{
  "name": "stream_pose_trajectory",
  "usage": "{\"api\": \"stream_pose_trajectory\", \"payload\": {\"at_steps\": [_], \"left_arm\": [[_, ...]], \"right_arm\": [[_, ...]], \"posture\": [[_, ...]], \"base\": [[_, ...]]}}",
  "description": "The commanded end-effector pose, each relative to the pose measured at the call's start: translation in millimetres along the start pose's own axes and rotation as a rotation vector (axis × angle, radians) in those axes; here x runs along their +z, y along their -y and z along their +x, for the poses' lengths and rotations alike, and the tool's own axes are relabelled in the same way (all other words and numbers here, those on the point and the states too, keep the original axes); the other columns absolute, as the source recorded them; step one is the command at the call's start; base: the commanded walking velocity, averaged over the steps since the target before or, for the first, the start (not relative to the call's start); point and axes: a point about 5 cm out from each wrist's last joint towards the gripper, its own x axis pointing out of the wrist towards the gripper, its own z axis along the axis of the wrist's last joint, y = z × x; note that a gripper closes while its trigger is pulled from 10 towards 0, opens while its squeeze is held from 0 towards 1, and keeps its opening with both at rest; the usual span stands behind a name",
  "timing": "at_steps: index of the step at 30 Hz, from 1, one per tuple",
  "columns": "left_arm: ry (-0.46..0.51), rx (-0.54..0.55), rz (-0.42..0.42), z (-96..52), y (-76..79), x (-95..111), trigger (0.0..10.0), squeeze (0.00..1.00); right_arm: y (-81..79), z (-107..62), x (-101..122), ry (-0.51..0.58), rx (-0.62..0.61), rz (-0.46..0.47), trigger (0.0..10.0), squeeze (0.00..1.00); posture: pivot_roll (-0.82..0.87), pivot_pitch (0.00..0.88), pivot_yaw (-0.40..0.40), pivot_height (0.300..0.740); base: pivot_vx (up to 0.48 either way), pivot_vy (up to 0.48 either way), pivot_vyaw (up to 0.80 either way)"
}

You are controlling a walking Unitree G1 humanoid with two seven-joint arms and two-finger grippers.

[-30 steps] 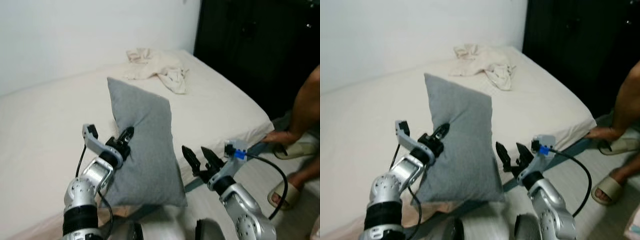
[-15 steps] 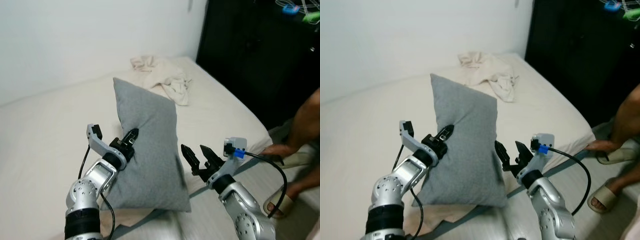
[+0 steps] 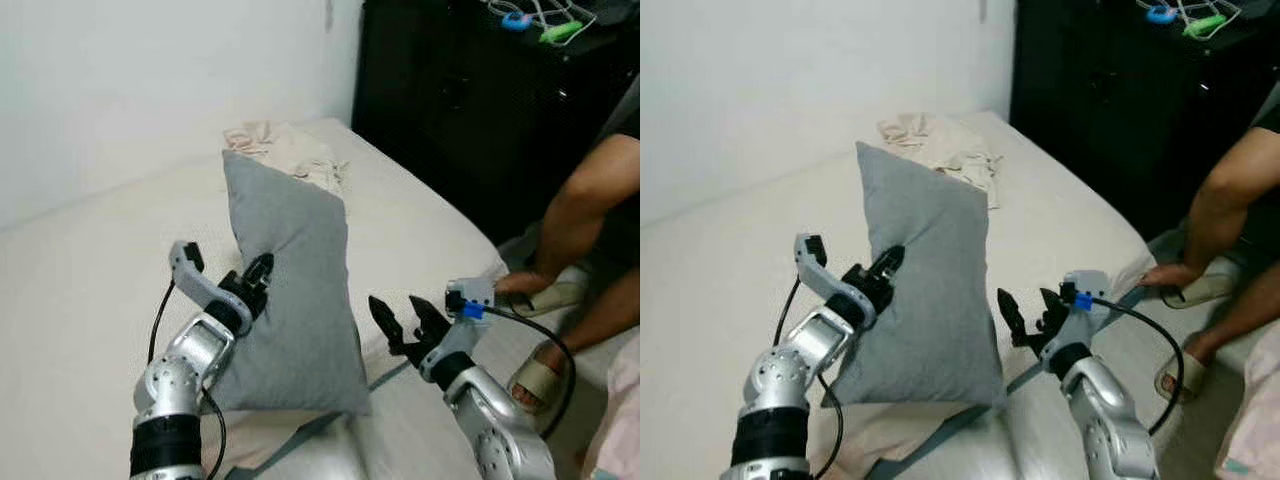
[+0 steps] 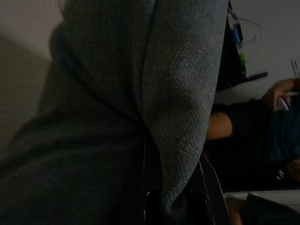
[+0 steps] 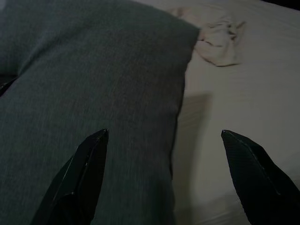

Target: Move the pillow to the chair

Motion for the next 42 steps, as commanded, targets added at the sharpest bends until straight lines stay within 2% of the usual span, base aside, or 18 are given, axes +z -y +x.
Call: {"api": "stream_pose_trajectory", "payload": {"at_steps": [1, 9, 21, 27, 42], "left_arm": [[0.056, 0.014, 0.022, -4.4, -3.6, 8, 10.0, 0.0], [0.087, 0.076, 0.095, -4.9, -12.0, 9, 10.0, 0.0], [0.173, 0.097, 0.153, -5.9, -17.3, 32, 10.0, 0.0], [0.173, 0.111, 0.201, -4.2, -18.7, 31, 10.0, 0.0], [0.167, 0.127, 0.254, -2.6, -19.8, 26, 10.0, 0.0]], "right_arm": [[-3.9, -1.1, -5, -0.013, 0.019, 0.005, 10.0, 0.0], [-5.6, 0.5, -6, -0.013, 0.036, -0.001, 10.0, 0.0], [-12.0, 4.8, -5, -0.01, 0.084, -0.002, 10.0, 0.0], [-12.9, 6.1, -6, -0.01, 0.091, -0.001, 10.0, 0.0], [-12.9, 5.3, -6, -0.007, 0.095, 0.001, 10.0, 0.0]], "posture": [[-0.12, 0.137, 0.058, 0.74], [-0.12, 0.126, 0.054, 0.74], [-0.12, 0.113, 0.048, 0.74], [-0.12, 0.106, 0.046, 0.74], [-0.12, 0.109, 0.047, 0.74]], "base": [[0.0, 0.0, 0.71], [0.0, 0.0, 0.71], [0.0, 0.0, 0.71], [0.0, 0.0, 0.71], [0.0, 0.0, 0.71]]}}
